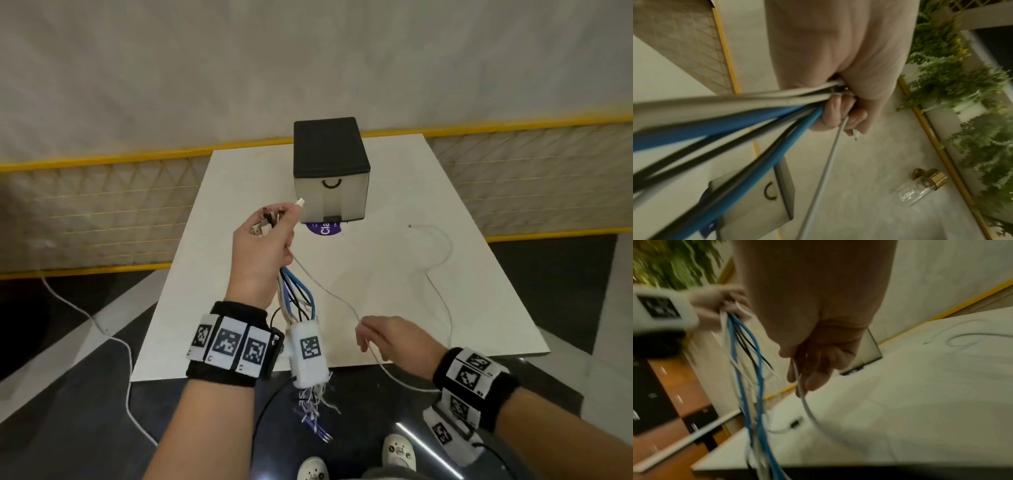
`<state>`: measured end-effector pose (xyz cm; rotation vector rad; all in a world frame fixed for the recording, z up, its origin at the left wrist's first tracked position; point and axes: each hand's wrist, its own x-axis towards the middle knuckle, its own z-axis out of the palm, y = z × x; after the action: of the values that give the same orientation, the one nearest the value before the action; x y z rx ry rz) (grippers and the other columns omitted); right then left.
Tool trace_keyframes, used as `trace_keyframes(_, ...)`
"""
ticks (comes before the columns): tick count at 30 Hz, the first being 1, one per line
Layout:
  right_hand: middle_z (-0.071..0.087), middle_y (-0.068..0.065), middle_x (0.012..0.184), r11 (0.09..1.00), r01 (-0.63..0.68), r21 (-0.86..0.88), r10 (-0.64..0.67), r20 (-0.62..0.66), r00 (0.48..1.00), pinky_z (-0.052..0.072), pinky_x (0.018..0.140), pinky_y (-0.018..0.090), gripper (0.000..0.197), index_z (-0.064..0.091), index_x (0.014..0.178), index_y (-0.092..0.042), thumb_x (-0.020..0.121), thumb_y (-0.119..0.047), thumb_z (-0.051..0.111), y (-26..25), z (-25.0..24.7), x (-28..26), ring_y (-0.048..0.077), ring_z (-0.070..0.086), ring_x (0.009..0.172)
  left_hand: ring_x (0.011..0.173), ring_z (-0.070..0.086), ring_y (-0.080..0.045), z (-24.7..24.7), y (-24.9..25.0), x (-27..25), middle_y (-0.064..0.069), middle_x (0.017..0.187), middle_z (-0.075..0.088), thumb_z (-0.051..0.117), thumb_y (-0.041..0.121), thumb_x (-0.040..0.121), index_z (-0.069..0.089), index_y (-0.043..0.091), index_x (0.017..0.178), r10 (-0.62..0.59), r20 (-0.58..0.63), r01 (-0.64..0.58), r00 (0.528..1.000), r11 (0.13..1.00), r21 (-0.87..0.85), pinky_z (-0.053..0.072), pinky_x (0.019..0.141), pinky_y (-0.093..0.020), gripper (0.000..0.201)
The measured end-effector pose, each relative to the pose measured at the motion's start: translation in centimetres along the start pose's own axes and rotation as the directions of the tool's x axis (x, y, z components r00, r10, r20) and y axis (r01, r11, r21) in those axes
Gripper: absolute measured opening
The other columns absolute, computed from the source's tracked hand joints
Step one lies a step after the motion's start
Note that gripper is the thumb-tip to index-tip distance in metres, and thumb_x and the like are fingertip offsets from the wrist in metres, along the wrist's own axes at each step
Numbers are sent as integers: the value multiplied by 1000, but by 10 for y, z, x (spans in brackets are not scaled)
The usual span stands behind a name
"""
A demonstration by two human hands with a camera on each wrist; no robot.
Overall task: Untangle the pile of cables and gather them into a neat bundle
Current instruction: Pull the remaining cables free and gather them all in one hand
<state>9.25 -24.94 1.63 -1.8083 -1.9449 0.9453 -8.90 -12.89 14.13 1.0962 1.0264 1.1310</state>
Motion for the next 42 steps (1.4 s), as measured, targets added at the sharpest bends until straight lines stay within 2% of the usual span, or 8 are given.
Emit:
trace_keyframes(5,69,-3,79,977,-207,52,208,3,978,54,67,34,34,55,85,-19,101,-36,32,21,3,-16,18,59,55,60,54,-8,-7,8,-3,2,66,62,69,28,90,71,22,92,37,108,-61,993,971,230,37,47,-18,7)
trace_keyframes(12,52,-12,63,997,-34,-68,19,-204,979,37,60,19,27,61,89,-24,100,-35,39,-49,-38,-9,1,49,58,46,45,-6,3,-18,-30,9,67,53,74,30,86,66,30,118,-202,475,-60,857,875,480,39,46,-18,34)
trace_keyframes(16,48,-12,58,992,46,-113,-73,-250,965,37,58,24,22,60,85,-26,99,-29,42,-69,-51,-13,3,48,55,47,47,0,2,-21,-35,12,62,59,72,31,88,74,14,85,-222,588,-203,778,798,568,39,55,-22,17)
trace_keyframes(23,47,-12,61,990,26,136,-4,-163,987,37,61,15,30,63,86,-17,101,-29,40,-55,-38,-25,2,47,59,50,46,-6,0,-18,-38,11,59,55,72,26,88,67,20,81,24,247,-106,969,940,325,39,49,-16,10)
trace_keyframes(28,61,-4,94,994,-106,-24,106,8,994,39,77,17,26,55,95,-15,104,-26,33,-1,-25,-55,5,55,84,55,46,-13,-9,-3,-20,2,63,54,70,29,90,62,23,75,125,-69,-103,990,961,257,42,50,-20,18)
trace_keyframes(31,68,2,92,984,-146,98,135,108,985,40,72,12,23,52,99,-17,104,-24,31,3,-27,-68,-4,58,77,62,49,-16,-5,-10,-17,3,64,55,69,30,89,61,25,75,147,-86,-112,985,940,323,44,62,-29,17)
trace_keyframes(35,61,25,77,907,-97,410,50,126,991,54,75,35,26,50,107,-12,105,-24,26,-22,-41,-71,30,67,79,61,48,-17,6,-21,-24,3,63,54,68,28,89,60,25,76,136,-84,-96,987,923,373,42,64,-29,16)
trace_keyframes(42,40,5,54,808,134,574,-93,-101,991,35,49,33,31,48,120,-8,105,-18,23,-51,-61,-56,19,40,43,56,44,-15,11,-21,-38,5,59,51,71,26,88,59,25,71,112,-37,-89,993,919,383,38,63,-28,21)
